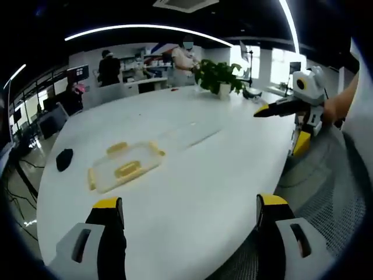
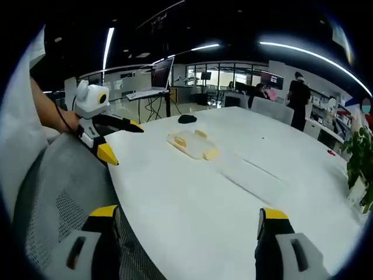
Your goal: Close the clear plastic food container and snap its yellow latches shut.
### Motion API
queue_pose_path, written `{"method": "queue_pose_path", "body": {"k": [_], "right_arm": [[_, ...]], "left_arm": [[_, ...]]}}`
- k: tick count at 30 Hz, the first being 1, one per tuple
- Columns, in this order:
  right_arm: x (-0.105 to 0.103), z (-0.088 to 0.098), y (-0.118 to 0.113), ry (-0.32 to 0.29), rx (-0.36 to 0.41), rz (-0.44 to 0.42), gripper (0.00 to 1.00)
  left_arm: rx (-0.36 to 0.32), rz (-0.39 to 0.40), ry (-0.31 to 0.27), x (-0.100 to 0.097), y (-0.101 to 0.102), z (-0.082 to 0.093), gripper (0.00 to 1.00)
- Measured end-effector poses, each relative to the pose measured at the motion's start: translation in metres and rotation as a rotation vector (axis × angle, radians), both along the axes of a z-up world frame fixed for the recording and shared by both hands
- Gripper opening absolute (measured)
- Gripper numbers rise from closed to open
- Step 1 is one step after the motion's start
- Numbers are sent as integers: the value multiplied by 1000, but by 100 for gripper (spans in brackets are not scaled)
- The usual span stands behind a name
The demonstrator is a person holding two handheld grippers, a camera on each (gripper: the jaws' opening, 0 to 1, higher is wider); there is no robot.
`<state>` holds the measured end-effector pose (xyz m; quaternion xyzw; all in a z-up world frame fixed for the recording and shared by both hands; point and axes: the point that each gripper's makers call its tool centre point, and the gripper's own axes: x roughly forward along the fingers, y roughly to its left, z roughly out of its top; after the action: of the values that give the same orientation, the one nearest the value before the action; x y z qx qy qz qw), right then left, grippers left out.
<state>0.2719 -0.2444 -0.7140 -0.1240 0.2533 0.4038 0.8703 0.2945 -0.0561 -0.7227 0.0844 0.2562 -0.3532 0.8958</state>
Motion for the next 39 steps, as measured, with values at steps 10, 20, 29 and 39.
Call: {"method": "queue_pose_path", "body": {"k": [10,20,29,39], "right_arm": [[0,-1,0,2,3,1,98],[-1,-2,1,7,1,6,98],[2,-2,-2,4,-3,-10,97],[6,-2,-10,-1,-16,-48,96]], "left_arm": [[2,-2,3,0,0,-1,92],[3,1,0,1,0,0,92],[15,6,1,1,2,-1,90],[9,-4,-19,0,-1,3,91]]}}
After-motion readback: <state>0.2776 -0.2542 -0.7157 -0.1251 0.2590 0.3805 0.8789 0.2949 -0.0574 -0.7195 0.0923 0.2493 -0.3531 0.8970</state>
